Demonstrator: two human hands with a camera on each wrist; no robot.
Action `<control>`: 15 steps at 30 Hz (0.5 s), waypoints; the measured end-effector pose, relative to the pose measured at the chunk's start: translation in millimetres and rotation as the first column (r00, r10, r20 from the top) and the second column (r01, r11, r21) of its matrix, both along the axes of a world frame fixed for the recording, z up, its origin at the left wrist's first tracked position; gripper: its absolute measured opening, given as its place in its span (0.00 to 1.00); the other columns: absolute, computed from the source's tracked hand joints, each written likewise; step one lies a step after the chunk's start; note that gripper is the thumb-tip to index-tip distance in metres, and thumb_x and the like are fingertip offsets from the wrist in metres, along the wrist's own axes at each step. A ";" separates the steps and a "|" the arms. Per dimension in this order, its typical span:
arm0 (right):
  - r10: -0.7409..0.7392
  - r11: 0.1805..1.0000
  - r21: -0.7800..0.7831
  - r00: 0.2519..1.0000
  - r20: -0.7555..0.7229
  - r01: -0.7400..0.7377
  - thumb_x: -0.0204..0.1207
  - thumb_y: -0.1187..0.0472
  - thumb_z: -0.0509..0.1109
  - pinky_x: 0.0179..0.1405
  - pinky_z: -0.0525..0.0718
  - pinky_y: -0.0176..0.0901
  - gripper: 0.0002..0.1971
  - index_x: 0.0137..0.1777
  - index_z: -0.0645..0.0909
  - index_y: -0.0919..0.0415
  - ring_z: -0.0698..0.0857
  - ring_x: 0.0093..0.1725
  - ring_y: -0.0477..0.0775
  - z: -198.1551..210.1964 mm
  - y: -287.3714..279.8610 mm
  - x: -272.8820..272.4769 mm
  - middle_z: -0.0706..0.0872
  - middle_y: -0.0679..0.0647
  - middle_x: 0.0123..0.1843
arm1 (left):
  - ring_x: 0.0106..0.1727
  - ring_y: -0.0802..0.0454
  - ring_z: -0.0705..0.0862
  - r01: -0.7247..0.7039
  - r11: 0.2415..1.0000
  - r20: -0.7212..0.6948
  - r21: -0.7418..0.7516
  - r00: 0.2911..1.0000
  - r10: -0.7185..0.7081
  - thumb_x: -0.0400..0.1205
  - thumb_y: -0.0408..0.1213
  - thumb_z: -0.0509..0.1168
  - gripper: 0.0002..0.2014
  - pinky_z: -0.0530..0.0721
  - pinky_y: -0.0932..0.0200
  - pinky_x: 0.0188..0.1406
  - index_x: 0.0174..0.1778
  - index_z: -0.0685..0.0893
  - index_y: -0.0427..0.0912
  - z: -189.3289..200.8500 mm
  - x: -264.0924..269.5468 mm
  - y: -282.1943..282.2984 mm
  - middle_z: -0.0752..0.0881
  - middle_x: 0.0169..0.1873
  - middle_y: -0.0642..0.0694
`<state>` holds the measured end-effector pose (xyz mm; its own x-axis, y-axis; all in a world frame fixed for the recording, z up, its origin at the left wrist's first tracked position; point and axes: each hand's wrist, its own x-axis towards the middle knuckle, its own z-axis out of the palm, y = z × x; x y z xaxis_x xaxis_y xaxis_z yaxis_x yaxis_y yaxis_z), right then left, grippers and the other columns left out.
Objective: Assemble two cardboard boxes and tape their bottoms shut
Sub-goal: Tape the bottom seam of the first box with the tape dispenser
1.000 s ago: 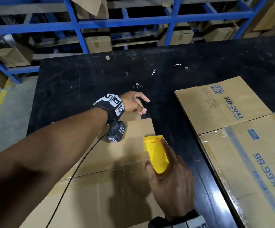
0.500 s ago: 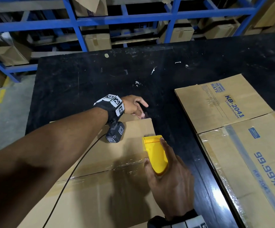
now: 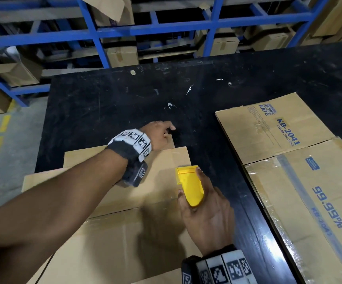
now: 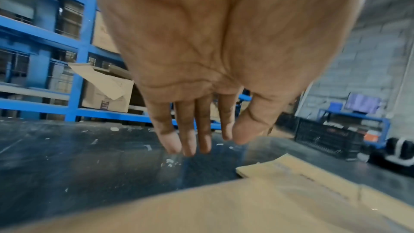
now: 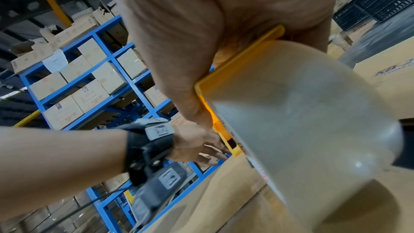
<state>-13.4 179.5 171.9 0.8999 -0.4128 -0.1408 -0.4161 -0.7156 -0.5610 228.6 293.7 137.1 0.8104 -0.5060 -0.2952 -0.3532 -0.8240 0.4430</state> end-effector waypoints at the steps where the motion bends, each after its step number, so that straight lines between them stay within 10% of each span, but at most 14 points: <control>1: 0.004 1.000 -0.001 1.000 -0.012 -0.004 0.76 0.36 0.67 0.41 0.81 0.48 0.35 0.83 0.63 0.37 0.87 0.47 0.56 1.0 -0.2 0.0 0.76 0.47 0.43 | 0.74 0.45 0.79 0.020 1.000 0.030 -0.019 0.999 -0.019 0.85 0.40 0.67 0.25 0.73 0.59 0.70 0.80 0.76 0.51 4.2 -16.3 8.5 0.80 0.73 0.45; 7: 0.022 0.999 -0.048 1.000 -0.015 -0.023 0.75 0.35 0.65 0.44 0.83 0.51 0.35 0.83 0.63 0.37 0.88 0.50 0.61 -2.1 -0.8 0.0 0.83 0.53 0.47 | 0.90 0.47 0.32 0.244 0.951 -0.158 0.189 0.964 -0.215 0.69 0.66 0.74 0.63 0.43 0.33 0.89 0.91 0.39 0.57 -0.5 -135.9 39.2 0.32 0.90 0.52; 15: 0.055 0.997 -0.046 0.997 -0.054 -0.058 0.77 0.36 0.64 0.39 0.76 0.47 0.36 0.85 0.62 0.38 0.85 0.44 0.60 -0.2 -5.3 -42.6 0.77 0.53 0.41 | 0.90 0.46 0.30 0.172 0.969 -0.152 0.175 0.977 -0.146 0.67 0.62 0.82 0.71 0.35 0.34 0.88 0.91 0.35 0.51 -7.5 -141.8 39.3 0.33 0.90 0.51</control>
